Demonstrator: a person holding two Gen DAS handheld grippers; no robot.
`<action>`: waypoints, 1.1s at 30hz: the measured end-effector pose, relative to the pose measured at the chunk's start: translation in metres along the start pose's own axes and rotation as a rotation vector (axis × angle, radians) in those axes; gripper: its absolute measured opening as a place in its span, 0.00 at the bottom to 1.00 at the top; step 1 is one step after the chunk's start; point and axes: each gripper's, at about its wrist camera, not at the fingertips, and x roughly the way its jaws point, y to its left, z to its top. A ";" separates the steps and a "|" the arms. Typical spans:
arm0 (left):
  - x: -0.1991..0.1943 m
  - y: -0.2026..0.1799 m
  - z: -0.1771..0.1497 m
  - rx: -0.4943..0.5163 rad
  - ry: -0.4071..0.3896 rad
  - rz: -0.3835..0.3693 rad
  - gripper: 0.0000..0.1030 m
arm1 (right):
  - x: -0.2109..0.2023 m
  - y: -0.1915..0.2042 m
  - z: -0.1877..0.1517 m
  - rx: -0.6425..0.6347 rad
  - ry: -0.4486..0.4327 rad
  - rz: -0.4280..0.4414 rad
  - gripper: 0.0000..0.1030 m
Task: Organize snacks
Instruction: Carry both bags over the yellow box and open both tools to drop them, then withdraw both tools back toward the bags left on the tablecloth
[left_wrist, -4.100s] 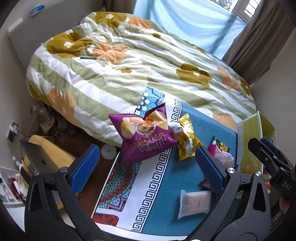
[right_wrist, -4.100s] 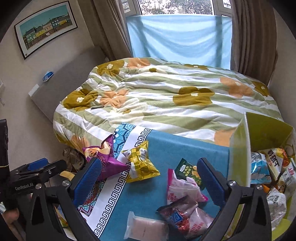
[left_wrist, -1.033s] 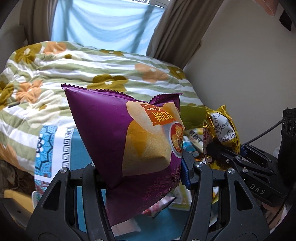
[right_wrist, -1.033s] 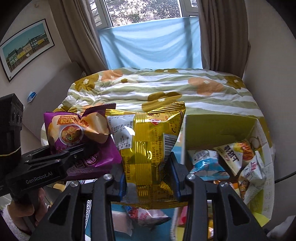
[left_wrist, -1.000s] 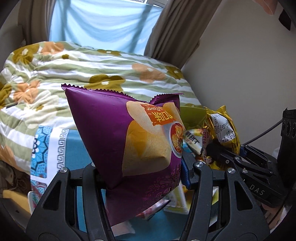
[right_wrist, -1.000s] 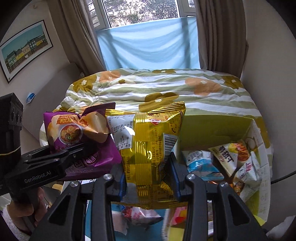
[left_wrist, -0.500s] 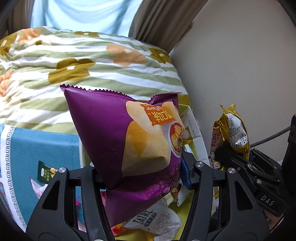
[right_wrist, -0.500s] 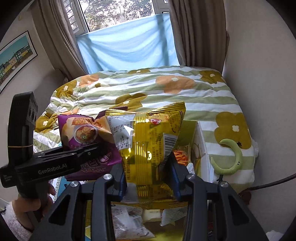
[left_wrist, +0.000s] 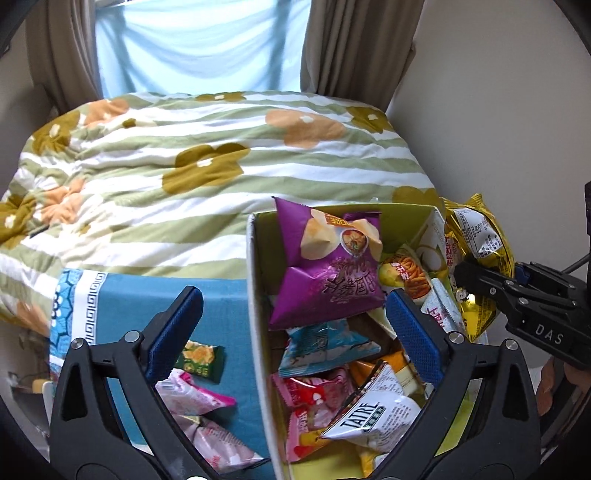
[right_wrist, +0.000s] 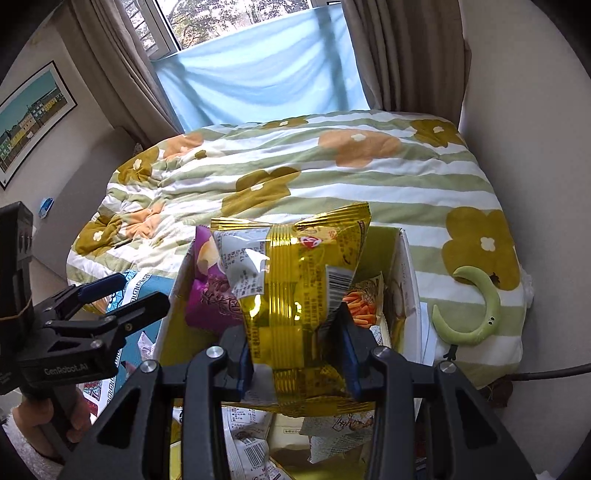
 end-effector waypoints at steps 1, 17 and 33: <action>-0.006 0.001 -0.002 0.008 -0.009 0.012 0.96 | 0.002 0.000 0.001 -0.002 0.003 -0.009 0.35; -0.012 0.030 -0.016 0.004 0.011 0.038 0.96 | 0.044 -0.009 0.016 0.094 0.045 -0.088 0.54; -0.049 0.041 -0.045 -0.037 -0.008 0.073 0.96 | 0.002 0.004 -0.011 0.081 -0.067 -0.034 1.00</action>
